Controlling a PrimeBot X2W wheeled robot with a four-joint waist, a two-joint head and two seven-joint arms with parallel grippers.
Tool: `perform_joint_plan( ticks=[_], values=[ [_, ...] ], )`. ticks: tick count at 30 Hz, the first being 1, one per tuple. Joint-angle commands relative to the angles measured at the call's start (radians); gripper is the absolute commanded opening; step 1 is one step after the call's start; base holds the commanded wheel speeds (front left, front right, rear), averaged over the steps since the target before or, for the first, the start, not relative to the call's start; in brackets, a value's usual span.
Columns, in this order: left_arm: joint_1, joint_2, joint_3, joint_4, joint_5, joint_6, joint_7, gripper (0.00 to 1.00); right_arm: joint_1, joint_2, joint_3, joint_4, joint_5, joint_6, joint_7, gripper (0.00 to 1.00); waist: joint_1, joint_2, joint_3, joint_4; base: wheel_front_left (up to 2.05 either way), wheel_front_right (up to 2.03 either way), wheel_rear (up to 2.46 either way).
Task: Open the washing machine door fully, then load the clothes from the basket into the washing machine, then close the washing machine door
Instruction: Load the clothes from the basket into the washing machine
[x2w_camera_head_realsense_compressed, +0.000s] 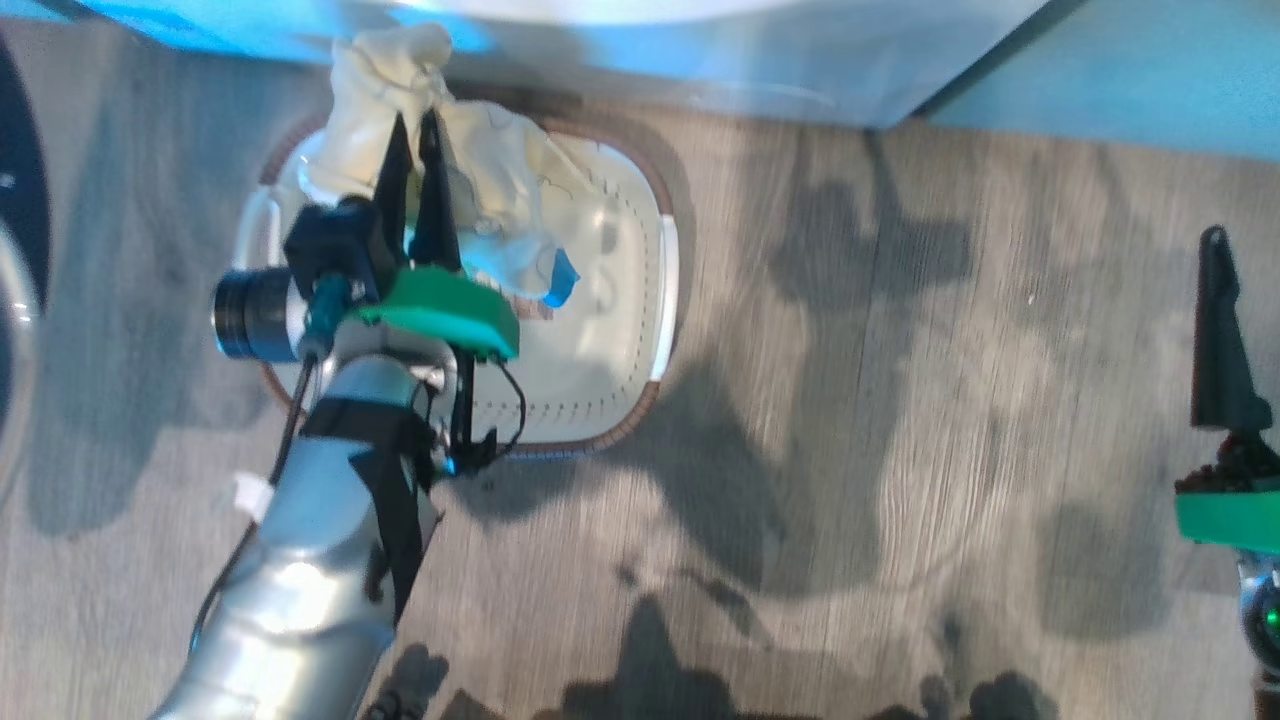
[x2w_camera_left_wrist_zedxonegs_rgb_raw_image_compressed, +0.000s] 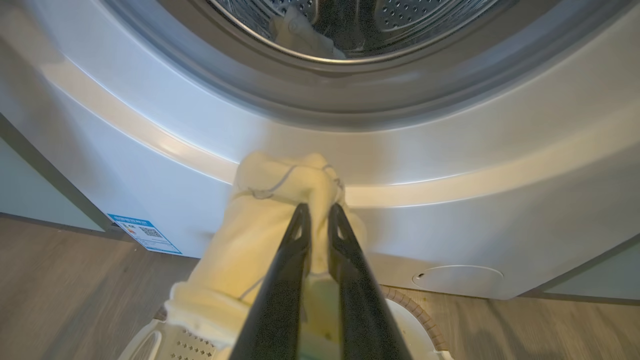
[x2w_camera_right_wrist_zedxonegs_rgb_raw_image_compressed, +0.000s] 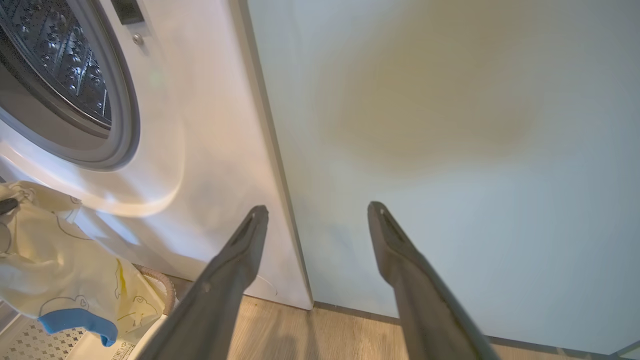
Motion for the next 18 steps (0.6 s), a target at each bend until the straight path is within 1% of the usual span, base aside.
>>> perform_joint_plan(
  ticks=[1, 4, 5, 12, 18],
  values=[
    [0.043, 0.021, 0.031, -0.064, 0.023, 0.008, -0.011, 0.0, 0.031, -0.018, 0.012, -0.019, -0.01, -0.003, -0.006, 1.0, 0.0002, -0.0001, -0.058, 0.01, 0.0, 0.0, 0.0],
    [0.093, 0.021, 0.039, -0.11, 0.036, 0.01, -0.011, 0.0, 0.048, -0.017, 0.009, -0.012, -0.013, -0.003, -0.004, 1.0, 0.0002, -0.0001, -0.106, 0.013, 0.0, 0.0, 0.0],
    [0.093, 0.021, 0.039, -0.11, 0.036, 0.01, -0.011, 0.0, 0.048, -0.017, 0.009, -0.012, -0.013, -0.003, -0.004, 1.0, 0.0002, -0.0001, -0.106, 0.013, 0.0, 0.0, 0.0],
    [0.219, 0.044, 0.055, -0.191, 0.056, 0.014, -0.011, 0.0, 0.096, -0.004, 0.02, -0.005, -0.027, -0.003, 0.007, 1.0, 0.0002, -0.0001, -0.228, 0.003, 0.0, 0.0, 0.0],
    [0.328, 0.058, 0.06, -0.236, 0.048, 0.021, -0.01, 0.0, 0.146, 0.015, 0.026, -0.015, -0.041, -0.003, 0.021, 1.0, 0.0002, -0.0001, -0.338, -0.003, 0.0, 0.0, 0.0]
  ],
)
